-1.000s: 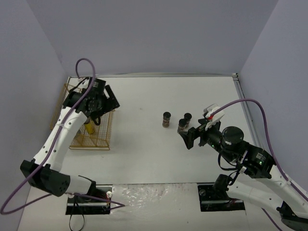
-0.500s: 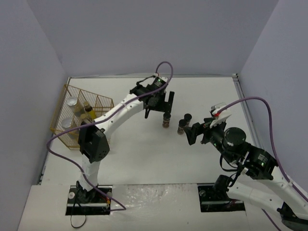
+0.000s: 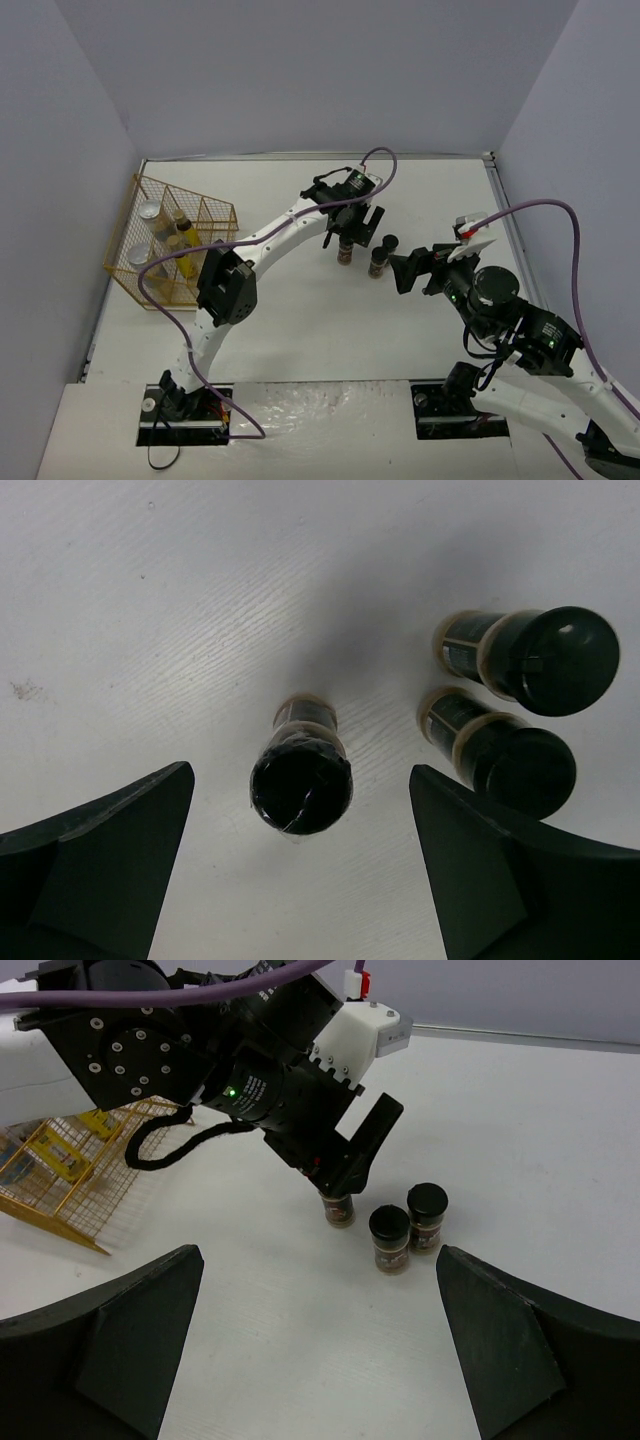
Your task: Organize the condiment bottles
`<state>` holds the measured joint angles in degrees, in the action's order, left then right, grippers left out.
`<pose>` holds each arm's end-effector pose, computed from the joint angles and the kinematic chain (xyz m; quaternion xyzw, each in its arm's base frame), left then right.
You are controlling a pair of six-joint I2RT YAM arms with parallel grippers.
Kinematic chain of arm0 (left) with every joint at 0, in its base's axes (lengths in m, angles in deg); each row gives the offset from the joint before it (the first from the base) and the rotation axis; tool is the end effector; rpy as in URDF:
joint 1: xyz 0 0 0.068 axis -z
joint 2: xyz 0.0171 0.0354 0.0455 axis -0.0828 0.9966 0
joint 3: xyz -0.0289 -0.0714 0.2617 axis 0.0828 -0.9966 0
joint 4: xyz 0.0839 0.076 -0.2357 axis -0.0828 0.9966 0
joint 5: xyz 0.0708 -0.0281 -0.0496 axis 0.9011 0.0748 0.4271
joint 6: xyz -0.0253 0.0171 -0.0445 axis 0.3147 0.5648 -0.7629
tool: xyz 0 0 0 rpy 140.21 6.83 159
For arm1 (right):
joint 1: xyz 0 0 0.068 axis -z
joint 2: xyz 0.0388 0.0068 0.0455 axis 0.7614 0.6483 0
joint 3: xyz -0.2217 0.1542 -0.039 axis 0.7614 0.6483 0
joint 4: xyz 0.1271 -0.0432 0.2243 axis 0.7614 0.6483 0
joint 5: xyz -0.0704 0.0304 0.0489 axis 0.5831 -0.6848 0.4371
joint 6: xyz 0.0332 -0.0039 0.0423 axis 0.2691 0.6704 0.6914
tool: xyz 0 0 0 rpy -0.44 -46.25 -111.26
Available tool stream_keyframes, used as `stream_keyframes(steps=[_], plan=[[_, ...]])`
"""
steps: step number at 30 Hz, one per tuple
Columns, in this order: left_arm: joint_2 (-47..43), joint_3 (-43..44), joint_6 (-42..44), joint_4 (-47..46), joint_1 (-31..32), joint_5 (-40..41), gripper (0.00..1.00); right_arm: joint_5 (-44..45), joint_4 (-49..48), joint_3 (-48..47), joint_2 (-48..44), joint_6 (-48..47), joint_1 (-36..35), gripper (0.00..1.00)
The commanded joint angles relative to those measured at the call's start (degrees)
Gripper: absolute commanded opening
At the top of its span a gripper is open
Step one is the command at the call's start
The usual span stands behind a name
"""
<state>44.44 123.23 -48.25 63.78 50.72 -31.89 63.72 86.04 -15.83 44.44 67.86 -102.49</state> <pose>0.3464 -0.3578 0.2834 0.2292 0.9104 -0.1772 0.2954 0.0847 0.0881 0.4125 -0.0787 0.6955 0.2731 0.6599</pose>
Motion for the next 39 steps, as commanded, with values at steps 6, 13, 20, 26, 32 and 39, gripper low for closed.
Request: stream_keyframes(steps=[6,13,20,26,32,39], plan=[[0.0,2.45,2.61,1.85,-0.27,1.01,0.67,2.71,-2.9,-0.48,-0.45,2.69,0.21,1.0],[-2.32,1.06,2.51,1.36,-0.27,2.22,0.27,2.96,-2.95,0.27,-1.48,3.53,0.26,1.0],[-7.8,0.97,1.63,4.16,-0.44,5.14,0.0,3.01,-2.9,0.43,-1.94,3.57,0.21,1.0],[-16.6,-0.57,-2.1,9.17,-3.58,11.03,0.0,2.61,-2.95,-0.01,-1.8,3.29,0.17,1.0],[-27.66,-7.42,-7.24,11.52,-13.62,17.41,0.0,1.96,-2.99,0.04,-1.34,2.61,0.17,1.0],[-34.17,-16.56,-8.22,8.97,-24.92,16.19,0.0,0.94,-3.07,0.01,-0.36,1.98,0.11,1.0]])
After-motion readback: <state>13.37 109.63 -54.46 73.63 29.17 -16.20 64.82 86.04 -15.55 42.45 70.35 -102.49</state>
